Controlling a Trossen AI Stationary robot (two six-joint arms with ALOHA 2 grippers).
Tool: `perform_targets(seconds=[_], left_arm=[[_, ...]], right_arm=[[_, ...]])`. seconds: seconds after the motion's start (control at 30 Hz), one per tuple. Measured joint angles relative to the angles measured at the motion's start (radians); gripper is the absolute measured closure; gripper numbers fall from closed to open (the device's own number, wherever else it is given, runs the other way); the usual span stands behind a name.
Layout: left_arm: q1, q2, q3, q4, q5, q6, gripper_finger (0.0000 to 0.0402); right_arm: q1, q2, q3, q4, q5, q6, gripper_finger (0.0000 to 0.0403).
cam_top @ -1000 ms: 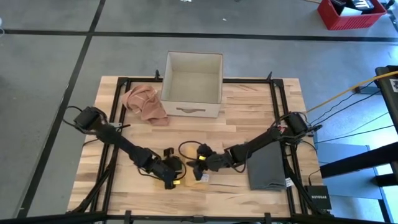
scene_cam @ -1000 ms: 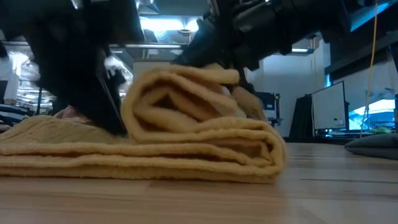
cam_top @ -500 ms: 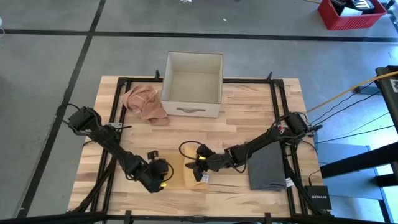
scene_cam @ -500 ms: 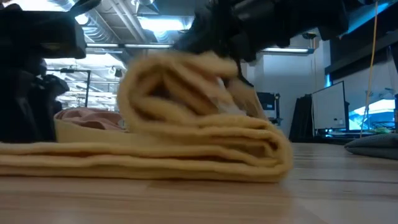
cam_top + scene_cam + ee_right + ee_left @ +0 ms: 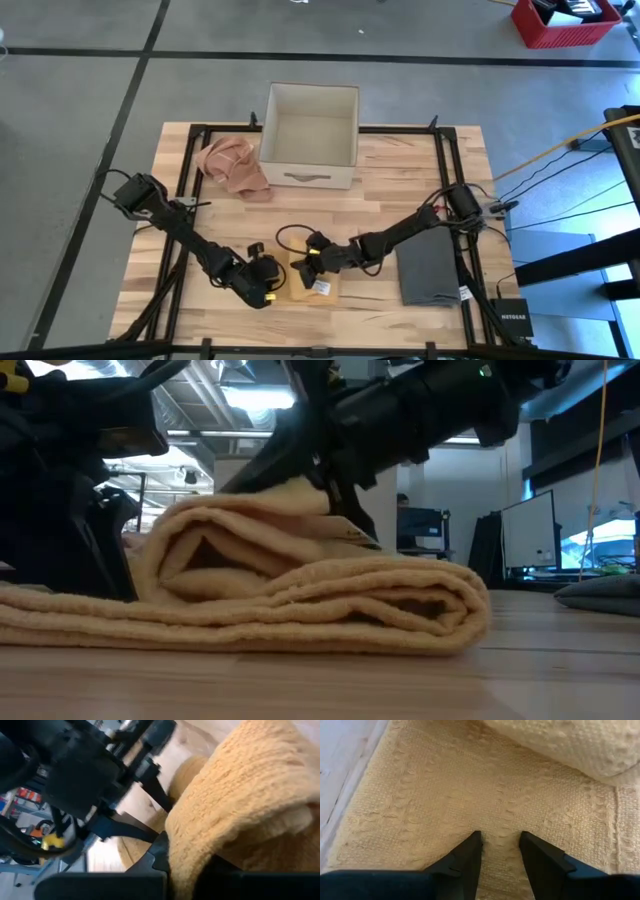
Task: Fold towel
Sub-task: Fold the yellow towel
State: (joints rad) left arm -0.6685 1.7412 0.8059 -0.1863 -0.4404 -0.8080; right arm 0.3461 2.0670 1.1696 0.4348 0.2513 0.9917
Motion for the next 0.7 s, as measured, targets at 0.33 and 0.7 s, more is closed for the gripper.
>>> perform_targets(seconds=[0.33,0.7], left_arm=[[-0.002,-0.048,0.015,-0.058,0.05,0.0,0.027],[0.0,-0.21,0.08,-0.267,0.098,-0.043,0.027]], right_arm=[[0.0,-0.001,-0.003,0.005,-0.033,0.018,0.0377],[0.0,-0.002,-0.004,0.04,-0.071,0.036,0.0276]])
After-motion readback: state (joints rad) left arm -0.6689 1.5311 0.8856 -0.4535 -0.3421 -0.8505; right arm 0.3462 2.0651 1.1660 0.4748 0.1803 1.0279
